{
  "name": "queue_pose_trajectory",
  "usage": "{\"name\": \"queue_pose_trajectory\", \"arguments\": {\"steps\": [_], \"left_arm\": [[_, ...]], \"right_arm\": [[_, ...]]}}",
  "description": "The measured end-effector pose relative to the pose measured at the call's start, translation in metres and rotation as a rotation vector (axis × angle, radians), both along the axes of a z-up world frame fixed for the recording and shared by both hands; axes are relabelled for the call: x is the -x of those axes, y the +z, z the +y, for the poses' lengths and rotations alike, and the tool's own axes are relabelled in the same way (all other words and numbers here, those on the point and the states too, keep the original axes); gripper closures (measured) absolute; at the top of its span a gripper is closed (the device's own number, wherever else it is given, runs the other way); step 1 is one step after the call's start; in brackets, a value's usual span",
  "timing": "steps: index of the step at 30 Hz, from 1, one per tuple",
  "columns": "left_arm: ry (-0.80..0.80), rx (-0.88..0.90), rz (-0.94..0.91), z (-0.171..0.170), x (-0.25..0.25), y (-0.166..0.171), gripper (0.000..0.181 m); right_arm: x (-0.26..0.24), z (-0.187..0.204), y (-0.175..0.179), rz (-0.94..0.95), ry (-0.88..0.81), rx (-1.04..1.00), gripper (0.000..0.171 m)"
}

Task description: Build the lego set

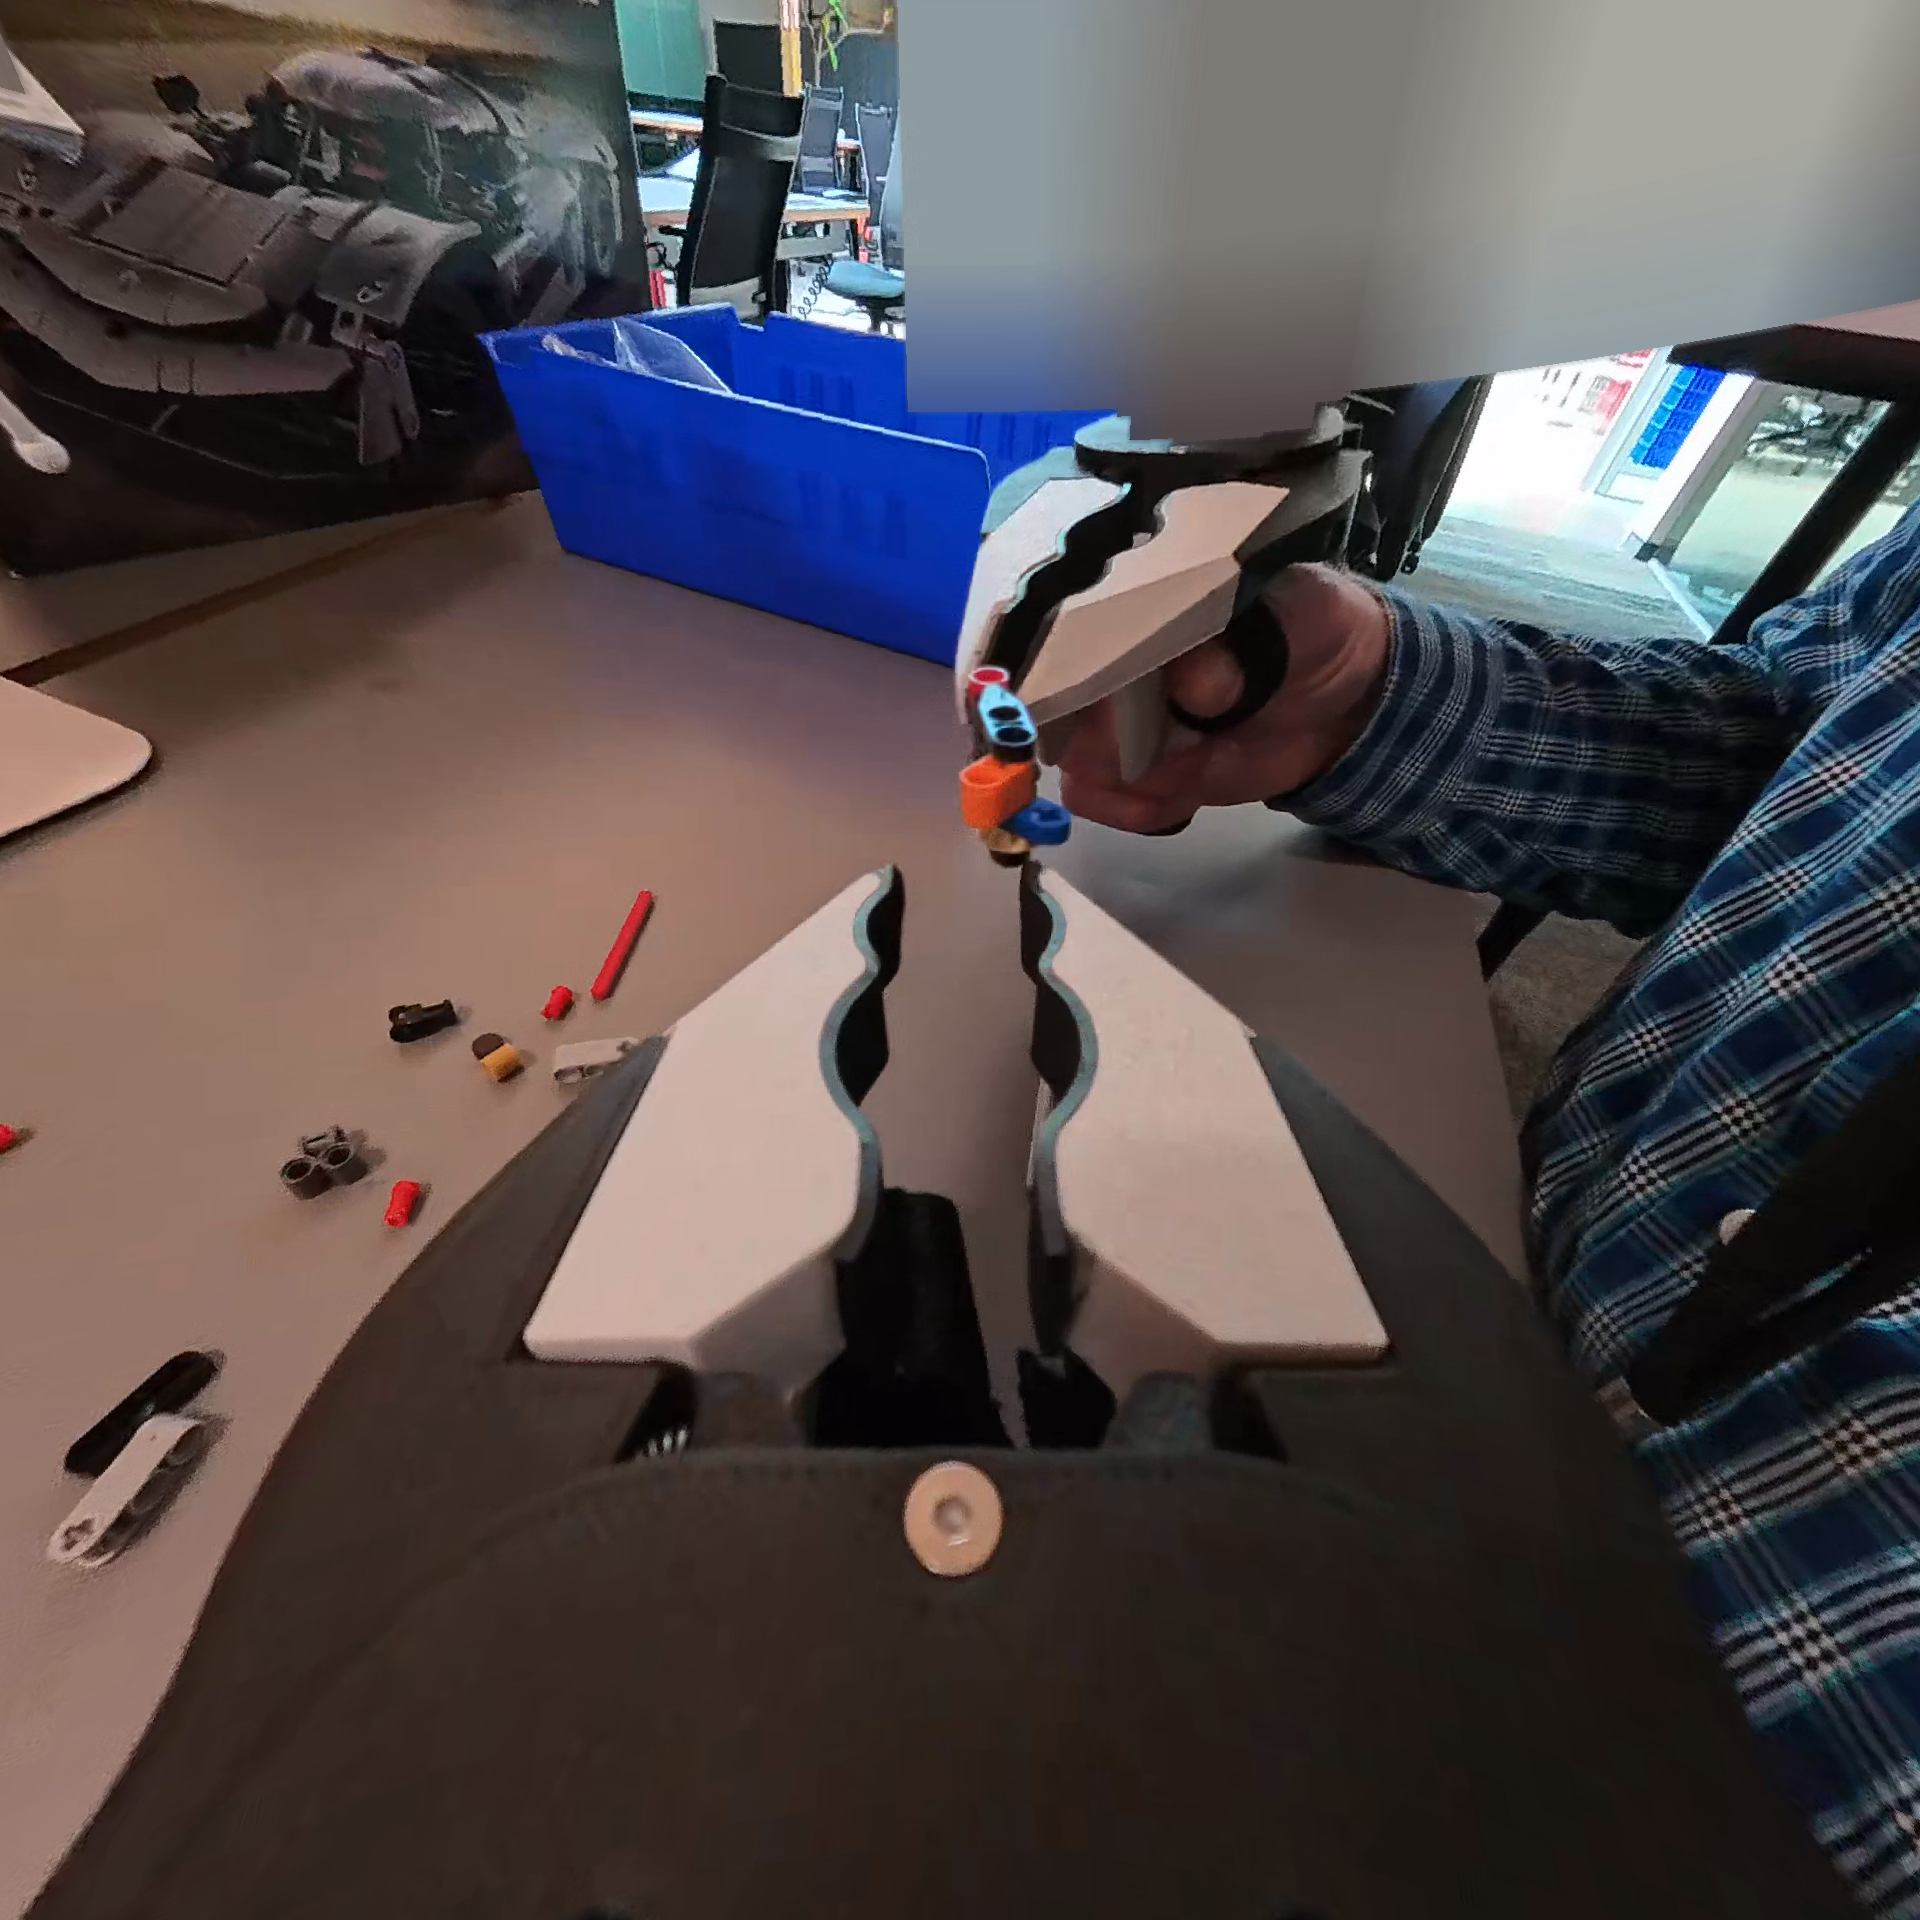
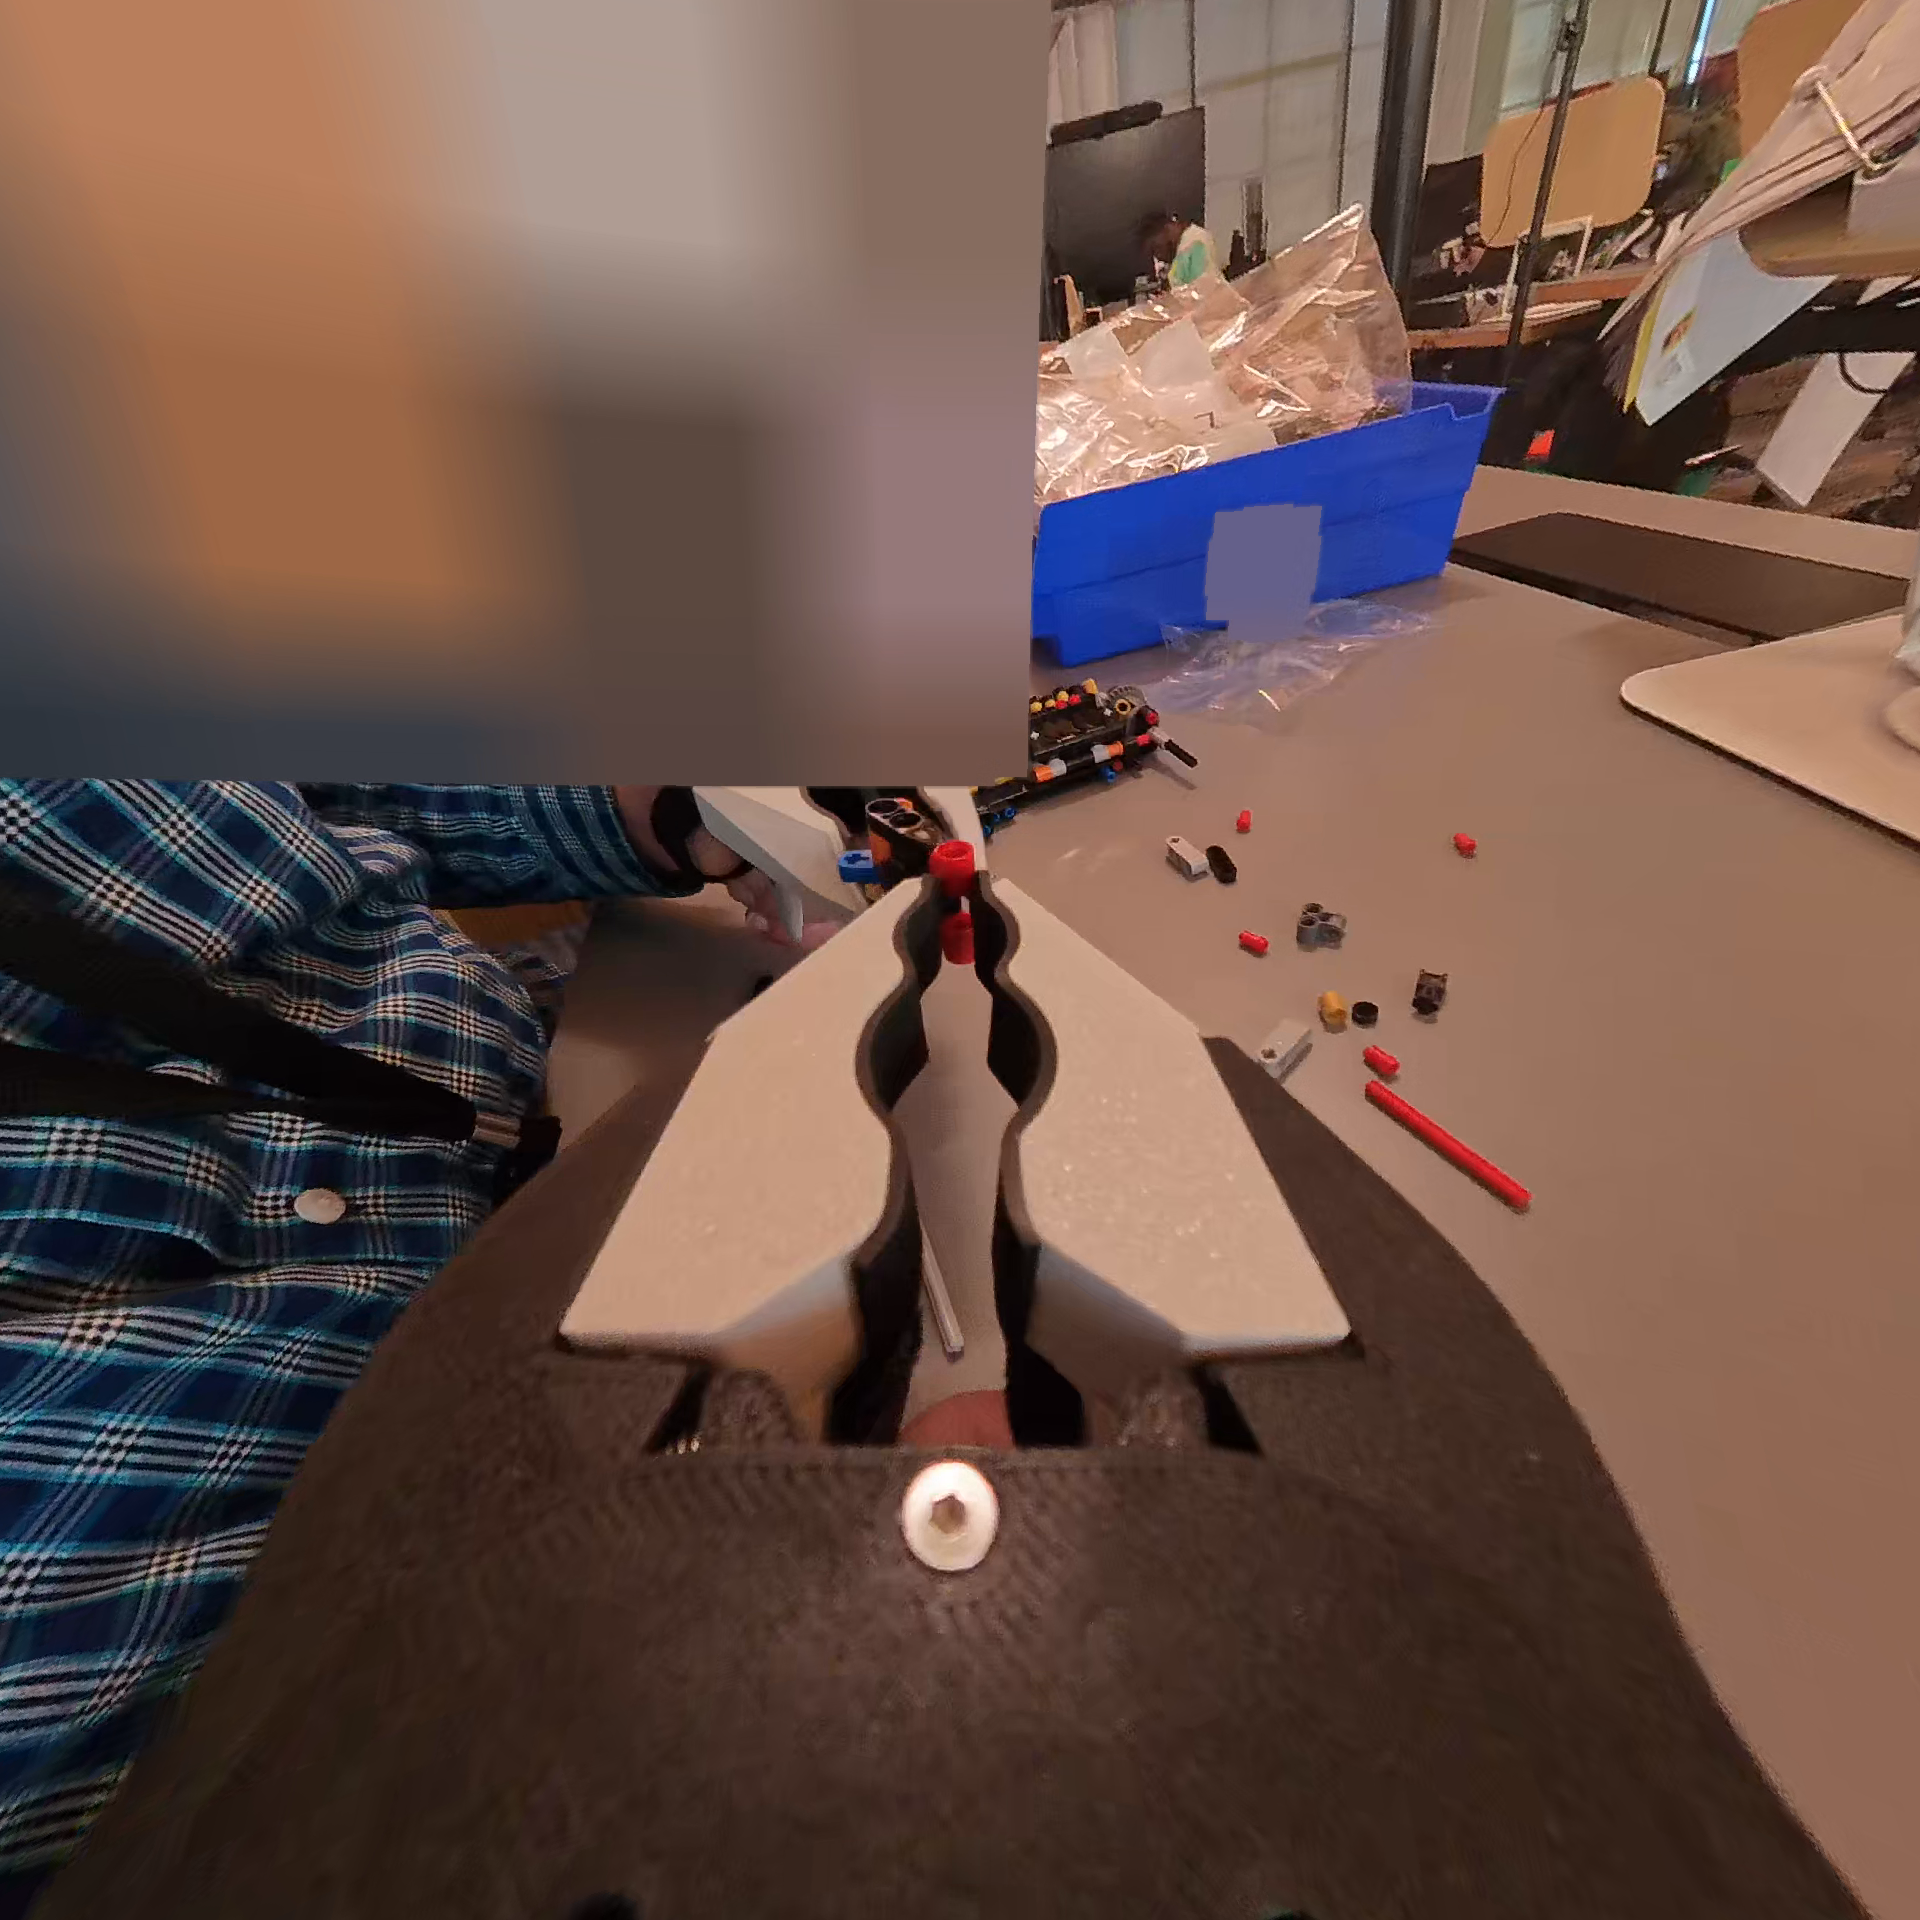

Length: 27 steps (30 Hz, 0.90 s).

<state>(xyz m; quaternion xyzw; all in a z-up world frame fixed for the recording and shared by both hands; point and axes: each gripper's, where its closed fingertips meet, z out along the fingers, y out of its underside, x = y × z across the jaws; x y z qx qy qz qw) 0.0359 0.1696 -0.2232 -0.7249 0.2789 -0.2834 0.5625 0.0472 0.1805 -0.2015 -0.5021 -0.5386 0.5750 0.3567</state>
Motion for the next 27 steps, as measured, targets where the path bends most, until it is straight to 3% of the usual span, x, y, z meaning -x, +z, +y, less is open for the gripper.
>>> {"name": "queue_pose_trajectory", "arguments": {"steps": [7,15,17,27], "left_arm": [[-0.06,-0.052,-0.008,-0.007,0.002,0.019,0.158],[-0.135,-0.037,0.013,-0.011,-0.006,0.016,0.161],[-0.147,-0.046,0.024,-0.013,-0.01,0.014,0.174],[-0.167,-0.086,0.095,-0.016,-0.021,0.004,0.172]], "right_arm": [[-0.002,-0.001,0.0,0.013,0.035,0.039,0.169],[-0.004,-0.004,-0.001,0.018,0.071,0.064,0.169],[-0.005,-0.005,-0.001,0.014,0.078,0.064,0.169],[-0.007,-0.006,-0.013,-0.038,0.117,0.081,0.17]]}}
